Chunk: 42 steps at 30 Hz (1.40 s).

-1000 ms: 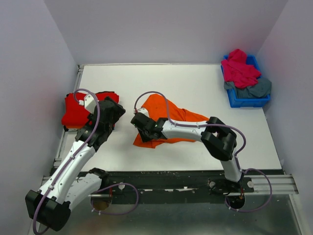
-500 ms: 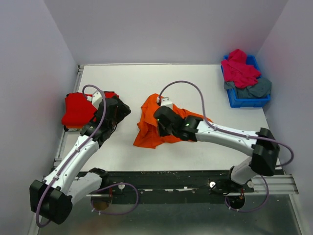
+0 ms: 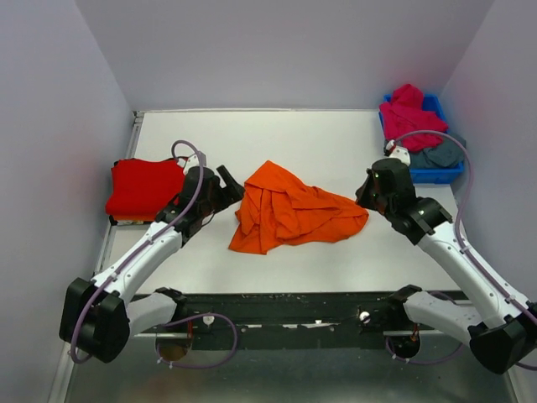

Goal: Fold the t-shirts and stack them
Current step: Flatten out the tshirt

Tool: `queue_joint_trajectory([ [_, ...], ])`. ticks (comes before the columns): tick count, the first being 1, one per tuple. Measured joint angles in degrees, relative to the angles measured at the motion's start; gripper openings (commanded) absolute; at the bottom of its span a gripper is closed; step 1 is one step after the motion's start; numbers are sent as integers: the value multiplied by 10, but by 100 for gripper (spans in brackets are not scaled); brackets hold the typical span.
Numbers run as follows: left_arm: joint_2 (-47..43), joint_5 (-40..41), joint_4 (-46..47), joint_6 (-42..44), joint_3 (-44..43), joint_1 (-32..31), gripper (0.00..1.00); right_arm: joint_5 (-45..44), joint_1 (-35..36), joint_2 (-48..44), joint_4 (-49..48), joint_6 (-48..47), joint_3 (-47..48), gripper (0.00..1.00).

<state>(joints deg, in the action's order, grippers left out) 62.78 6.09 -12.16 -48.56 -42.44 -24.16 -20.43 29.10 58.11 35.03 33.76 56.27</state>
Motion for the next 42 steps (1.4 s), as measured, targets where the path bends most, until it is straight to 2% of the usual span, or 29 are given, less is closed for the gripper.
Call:
queue_joint_trajectory([
  [2, 16, -7, 17, 3, 1, -5, 90, 20, -22, -1, 3, -13, -1, 36],
  [7, 73, -20, 39, 5, 3, -15, 90, 86, -44, 35, -14, -49, -2, 50],
  [18, 85, -21, 68, 8, 14, -19, 90, 139, -44, 206, -85, -61, -51, 51],
  [21, 84, -23, 84, 8, 24, -18, 90, 139, -44, 240, -105, -61, -51, 62],
  [31, 84, -26, 91, 8, 30, -18, 90, 134, -44, 331, -122, -62, -27, 58],
  [42, 84, -31, 93, 8, 30, -19, 90, 89, -44, 364, -117, -64, 18, 59],
])
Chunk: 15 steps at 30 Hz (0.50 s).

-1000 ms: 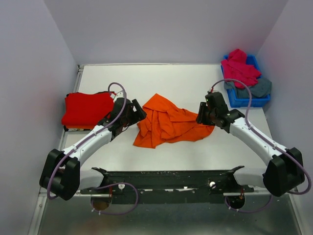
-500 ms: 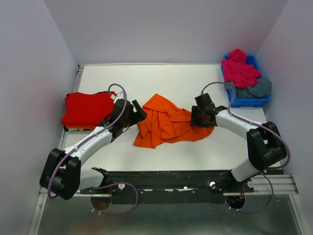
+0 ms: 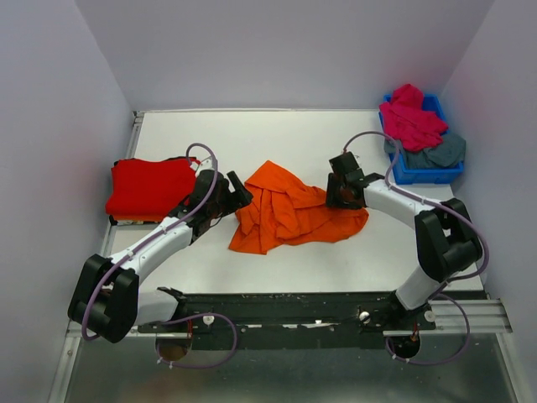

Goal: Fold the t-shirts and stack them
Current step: Flatten out the tshirt

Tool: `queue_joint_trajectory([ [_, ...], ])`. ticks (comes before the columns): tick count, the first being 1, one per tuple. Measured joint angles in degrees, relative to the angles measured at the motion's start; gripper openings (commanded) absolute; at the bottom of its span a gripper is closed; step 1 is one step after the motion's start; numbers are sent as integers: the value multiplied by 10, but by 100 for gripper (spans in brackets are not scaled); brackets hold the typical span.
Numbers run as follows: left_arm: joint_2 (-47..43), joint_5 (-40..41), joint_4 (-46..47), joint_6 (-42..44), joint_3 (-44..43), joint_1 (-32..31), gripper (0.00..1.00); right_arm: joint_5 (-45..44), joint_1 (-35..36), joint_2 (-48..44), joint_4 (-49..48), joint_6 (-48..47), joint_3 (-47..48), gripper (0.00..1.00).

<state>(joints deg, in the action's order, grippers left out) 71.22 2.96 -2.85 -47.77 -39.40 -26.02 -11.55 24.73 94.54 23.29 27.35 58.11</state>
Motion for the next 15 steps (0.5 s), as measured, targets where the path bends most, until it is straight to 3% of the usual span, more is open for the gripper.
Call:
queue_joint_trajectory([
  [6, 0, -1, 0, 0, 0, 0, 90, -21, 0, 16, 5, 0, 6, 58],
  [10, 0, -2, 0, 0, 0, 0, 90, -21, -1, 29, 5, 0, 6, 50],
  [14, 0, -3, 0, 0, 0, 0, 90, -12, -1, 34, 4, -4, 6, 29],
  [15, 0, -3, 0, 0, 0, 0, 90, -10, -1, 34, 3, -5, 6, 19],
])
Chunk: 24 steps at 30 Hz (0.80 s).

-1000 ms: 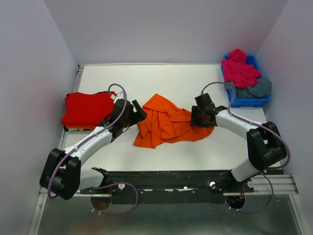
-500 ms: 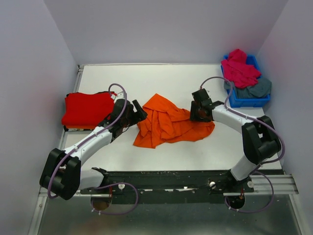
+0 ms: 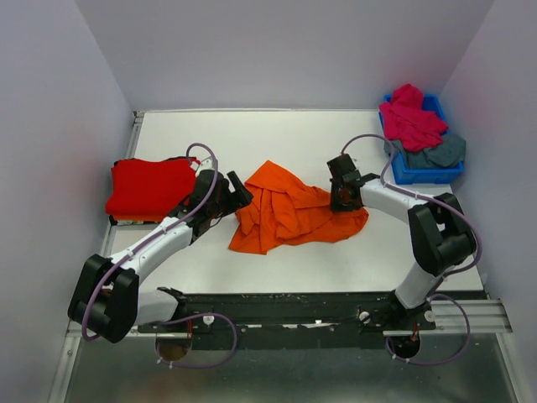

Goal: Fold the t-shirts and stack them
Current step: Flatten out the tshirt

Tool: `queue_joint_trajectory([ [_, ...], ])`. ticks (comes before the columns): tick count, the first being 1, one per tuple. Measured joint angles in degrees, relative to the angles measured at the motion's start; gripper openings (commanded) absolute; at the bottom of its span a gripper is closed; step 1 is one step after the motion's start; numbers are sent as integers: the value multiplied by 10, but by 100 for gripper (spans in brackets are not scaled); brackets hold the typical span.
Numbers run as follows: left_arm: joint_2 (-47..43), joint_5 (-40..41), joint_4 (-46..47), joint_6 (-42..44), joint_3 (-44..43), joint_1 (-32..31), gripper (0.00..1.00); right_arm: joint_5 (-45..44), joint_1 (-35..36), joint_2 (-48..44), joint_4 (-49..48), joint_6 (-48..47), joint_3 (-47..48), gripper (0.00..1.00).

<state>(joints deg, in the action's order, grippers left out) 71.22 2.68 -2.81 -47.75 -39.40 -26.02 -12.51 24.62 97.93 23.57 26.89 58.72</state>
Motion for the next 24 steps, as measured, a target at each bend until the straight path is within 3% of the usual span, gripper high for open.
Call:
queue_joint_trajectory([
  [3, 0, 0, 0, 2, 0, 0, 90, 6, 0, -2, 0, -2, 0, 1],
  [8, 0, -2, 0, 6, 0, 0, 90, 8, 0, -57, 5, -4, -7, 1],
  [15, 10, -10, 4, 11, -1, -2, 90, 0, -4, -223, 37, -6, 2, 1],
  [24, 52, -10, 2, 19, -14, -27, 83, -19, -63, -353, 115, -29, 124, 1],
])
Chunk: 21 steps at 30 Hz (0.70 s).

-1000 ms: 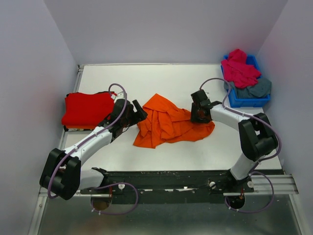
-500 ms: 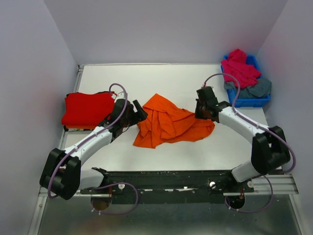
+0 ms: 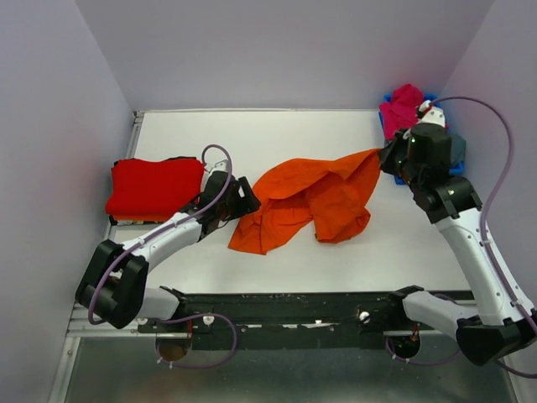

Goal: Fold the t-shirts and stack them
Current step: Flatten out the tshirt

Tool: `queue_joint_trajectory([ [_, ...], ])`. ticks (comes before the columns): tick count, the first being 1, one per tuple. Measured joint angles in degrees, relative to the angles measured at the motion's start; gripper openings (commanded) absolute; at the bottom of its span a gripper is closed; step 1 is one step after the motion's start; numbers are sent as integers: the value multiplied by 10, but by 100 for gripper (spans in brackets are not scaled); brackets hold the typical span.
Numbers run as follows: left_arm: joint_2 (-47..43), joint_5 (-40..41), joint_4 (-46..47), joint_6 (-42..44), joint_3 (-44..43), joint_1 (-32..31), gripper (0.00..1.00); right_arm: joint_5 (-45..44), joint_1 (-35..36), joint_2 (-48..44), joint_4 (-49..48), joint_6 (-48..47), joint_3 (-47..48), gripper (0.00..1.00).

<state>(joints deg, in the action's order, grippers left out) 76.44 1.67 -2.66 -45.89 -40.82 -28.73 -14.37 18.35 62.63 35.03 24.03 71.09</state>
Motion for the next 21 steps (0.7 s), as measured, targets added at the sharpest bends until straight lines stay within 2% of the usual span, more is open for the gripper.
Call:
queue_joint_trajectory([
  [4, 1, 1, -4, 3, 0, -11, 81, -5, -33, -4, 18, -10, 57, 1],
  [7, -5, 5, -17, 3, 1, -13, 74, -5, -49, -1, 28, -12, 59, 1],
  [9, -20, 10, -24, 2, 7, -13, 65, -4, -55, 4, 33, -12, 54, 1],
  [14, -40, 33, -44, -9, 18, -10, 65, 2, -57, 7, 37, -12, 30, 1],
  [21, 5, 32, -61, -23, 20, 2, 67, 8, -61, 9, 36, -12, 20, 1],
])
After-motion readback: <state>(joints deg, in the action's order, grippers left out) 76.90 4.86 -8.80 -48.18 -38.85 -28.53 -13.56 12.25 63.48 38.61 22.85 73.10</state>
